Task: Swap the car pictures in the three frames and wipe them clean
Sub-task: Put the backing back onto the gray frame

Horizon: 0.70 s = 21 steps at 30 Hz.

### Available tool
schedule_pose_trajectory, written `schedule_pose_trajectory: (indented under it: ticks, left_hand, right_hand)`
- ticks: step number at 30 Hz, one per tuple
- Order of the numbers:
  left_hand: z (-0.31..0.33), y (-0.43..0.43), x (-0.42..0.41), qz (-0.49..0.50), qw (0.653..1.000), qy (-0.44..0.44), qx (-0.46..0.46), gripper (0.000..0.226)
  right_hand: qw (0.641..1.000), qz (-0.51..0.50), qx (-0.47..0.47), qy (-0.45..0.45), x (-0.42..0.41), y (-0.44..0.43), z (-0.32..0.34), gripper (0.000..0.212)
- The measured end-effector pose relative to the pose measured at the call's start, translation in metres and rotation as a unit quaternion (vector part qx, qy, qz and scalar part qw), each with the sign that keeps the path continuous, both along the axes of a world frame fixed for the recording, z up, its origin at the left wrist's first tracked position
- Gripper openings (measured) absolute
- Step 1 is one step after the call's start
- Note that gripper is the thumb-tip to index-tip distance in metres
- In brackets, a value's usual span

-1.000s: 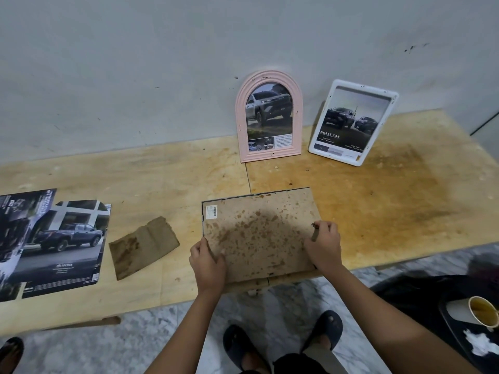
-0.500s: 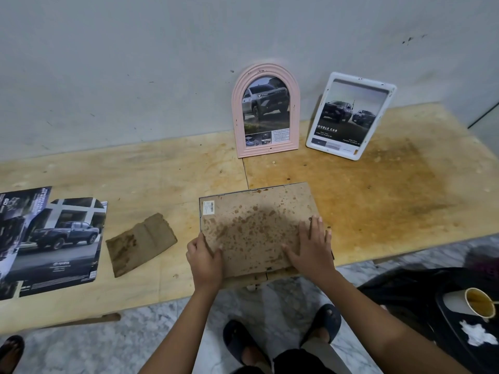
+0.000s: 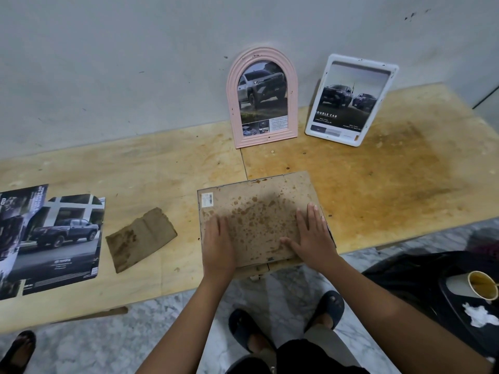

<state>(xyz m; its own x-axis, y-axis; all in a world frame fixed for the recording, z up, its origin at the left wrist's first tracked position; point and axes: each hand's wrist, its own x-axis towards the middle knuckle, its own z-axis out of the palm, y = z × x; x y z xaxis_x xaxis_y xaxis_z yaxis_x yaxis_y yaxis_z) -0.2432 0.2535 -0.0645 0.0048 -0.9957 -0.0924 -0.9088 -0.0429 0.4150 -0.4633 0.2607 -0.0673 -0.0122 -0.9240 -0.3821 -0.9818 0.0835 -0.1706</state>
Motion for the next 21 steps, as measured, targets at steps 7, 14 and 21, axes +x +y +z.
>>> schedule_pose_trajectory:
  ticks: [7,14,21]
  left_hand:
    - [-0.028,0.002,-0.002,-0.078,0.993,-0.027,0.083,0.066]
    - [-0.033,0.004,-0.001,-0.079,0.99,-0.05,0.108,0.085]
    - [-0.027,0.004,-0.001,-0.084,0.988,-0.04,0.126,0.095]
  right_hand:
    - [0.999,-0.014,0.047,-0.007,0.003,-0.007,0.006,0.102]
    - [0.989,-0.051,0.129,-0.045,0.007,-0.023,0.015,0.096]
    - [0.988,-0.075,0.11,-0.076,0.007,-0.022,0.011,0.097]
